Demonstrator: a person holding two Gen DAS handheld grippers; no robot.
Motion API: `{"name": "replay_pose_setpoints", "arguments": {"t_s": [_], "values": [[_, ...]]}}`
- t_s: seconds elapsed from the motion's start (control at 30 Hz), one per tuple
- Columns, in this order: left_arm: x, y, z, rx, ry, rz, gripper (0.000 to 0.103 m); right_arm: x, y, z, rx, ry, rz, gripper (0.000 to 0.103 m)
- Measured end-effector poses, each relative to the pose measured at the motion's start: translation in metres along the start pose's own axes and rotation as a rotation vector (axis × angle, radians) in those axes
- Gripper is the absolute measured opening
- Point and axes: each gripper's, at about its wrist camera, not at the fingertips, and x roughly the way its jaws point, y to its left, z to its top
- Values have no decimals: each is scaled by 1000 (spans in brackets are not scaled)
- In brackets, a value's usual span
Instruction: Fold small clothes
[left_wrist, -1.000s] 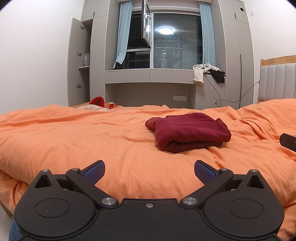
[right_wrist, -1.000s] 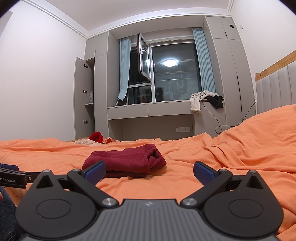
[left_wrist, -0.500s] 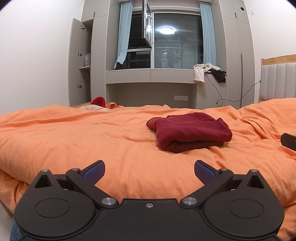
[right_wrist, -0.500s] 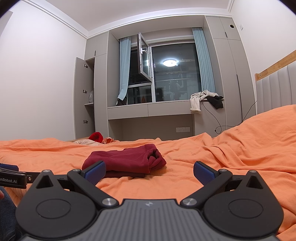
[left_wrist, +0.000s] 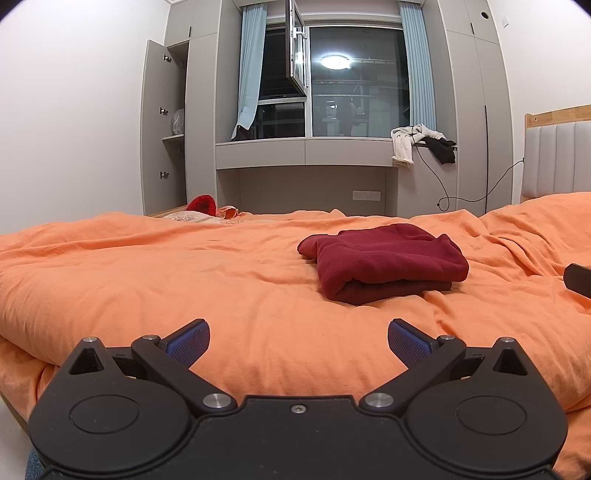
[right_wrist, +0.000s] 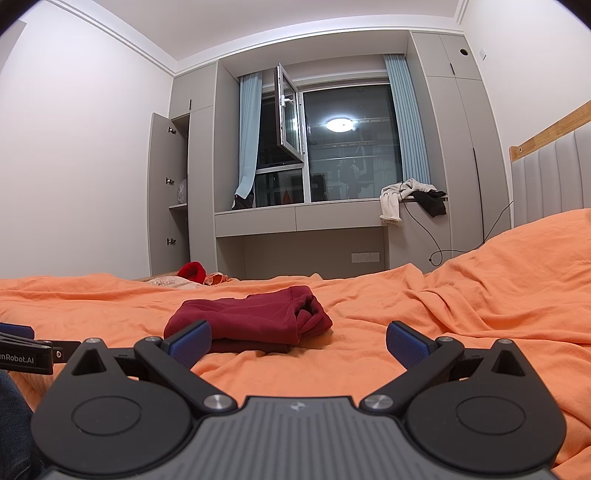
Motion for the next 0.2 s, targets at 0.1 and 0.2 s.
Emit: {"name": "replay_pose_setpoints", "arguments": {"t_s": [0.1,0.2], "values": [[1,-2,1,0,0,0,103,0,0,0,0,0,0,103],[0,-1,1,0,2,2,103,0,0,0,-1,0,0,103]]}}
